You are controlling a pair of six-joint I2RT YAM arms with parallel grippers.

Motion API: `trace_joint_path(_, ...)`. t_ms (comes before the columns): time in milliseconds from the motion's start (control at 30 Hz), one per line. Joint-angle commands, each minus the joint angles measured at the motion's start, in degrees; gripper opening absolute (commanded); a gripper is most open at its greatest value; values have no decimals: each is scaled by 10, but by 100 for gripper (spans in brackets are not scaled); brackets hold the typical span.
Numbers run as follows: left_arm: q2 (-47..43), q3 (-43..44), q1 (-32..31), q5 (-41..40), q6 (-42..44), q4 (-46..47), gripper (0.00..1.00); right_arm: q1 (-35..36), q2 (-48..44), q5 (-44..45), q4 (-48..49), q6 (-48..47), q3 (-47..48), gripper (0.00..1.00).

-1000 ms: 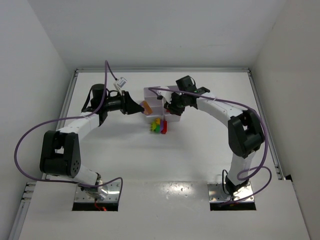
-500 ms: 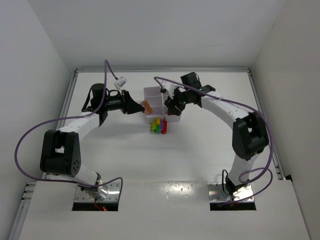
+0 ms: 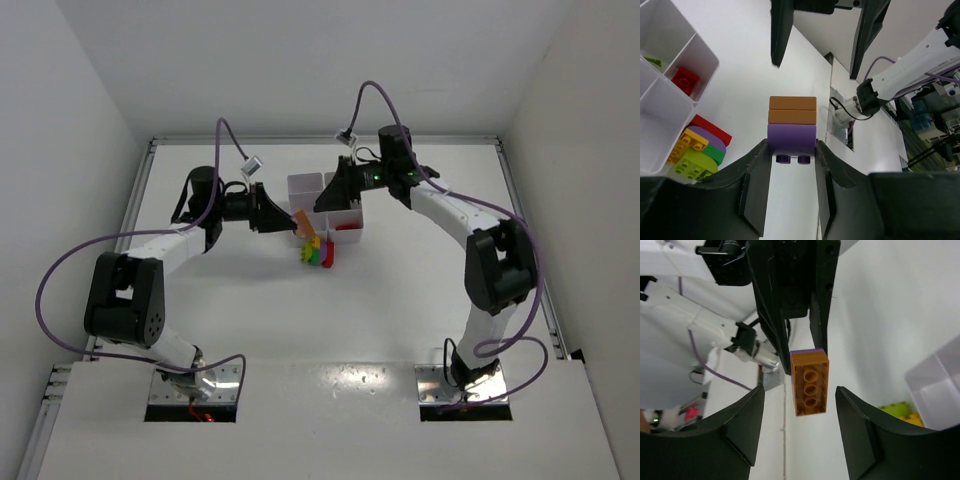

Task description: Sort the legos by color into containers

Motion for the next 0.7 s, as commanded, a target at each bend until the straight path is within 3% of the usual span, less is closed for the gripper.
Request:
trace_joint_path(0,-1,3,-4,33,-3,47,9,13,20,-66,113,117,2,59)
trace_joint_path(300,-7,3,-4,28,-17,59,9,28,46,-72,108,117,25,63)
trace_joint_path(667,-1,3,-9,23,-73,137,9,39,63,-77,102,99,35,63)
